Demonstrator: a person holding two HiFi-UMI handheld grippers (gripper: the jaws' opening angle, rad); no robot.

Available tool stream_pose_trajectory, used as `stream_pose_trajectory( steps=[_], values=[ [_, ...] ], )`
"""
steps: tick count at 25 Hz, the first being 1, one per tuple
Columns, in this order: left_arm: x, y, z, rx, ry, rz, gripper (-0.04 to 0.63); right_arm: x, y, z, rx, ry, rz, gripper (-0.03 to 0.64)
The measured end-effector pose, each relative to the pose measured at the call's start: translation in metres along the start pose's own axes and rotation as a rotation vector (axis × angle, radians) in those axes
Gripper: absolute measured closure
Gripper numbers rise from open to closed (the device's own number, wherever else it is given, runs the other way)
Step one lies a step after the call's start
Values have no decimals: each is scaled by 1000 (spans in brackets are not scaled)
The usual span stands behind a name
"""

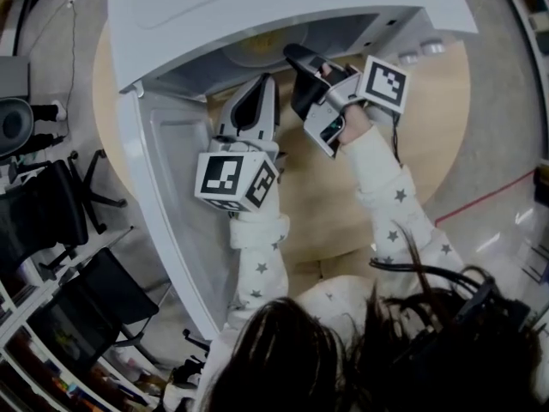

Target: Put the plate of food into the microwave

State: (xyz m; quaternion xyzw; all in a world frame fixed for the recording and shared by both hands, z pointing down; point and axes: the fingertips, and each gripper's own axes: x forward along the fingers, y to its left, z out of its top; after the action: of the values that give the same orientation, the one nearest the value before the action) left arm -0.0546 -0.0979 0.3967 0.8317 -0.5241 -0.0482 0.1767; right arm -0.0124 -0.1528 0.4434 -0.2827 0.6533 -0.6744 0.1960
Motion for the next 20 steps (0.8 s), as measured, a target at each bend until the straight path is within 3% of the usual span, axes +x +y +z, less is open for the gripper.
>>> stream_pose_trajectory(
  steps=[2, 4, 14, 20],
  values=[
    [-1, 1, -1, -3, 3, 2, 594, -1, -2, 1, -35, 6, -28, 593],
    [-1, 3, 0, -6, -3, 6, 594, 1, -2, -1, -37, 18, -42, 528],
    [1, 1, 2, 14, 7, 18, 594, -5, -6, -3, -167, 53, -184, 528],
    [7, 1, -14, 31, 42, 15, 594, -5, -25, -2, -125, 42, -211, 528]
  ],
)
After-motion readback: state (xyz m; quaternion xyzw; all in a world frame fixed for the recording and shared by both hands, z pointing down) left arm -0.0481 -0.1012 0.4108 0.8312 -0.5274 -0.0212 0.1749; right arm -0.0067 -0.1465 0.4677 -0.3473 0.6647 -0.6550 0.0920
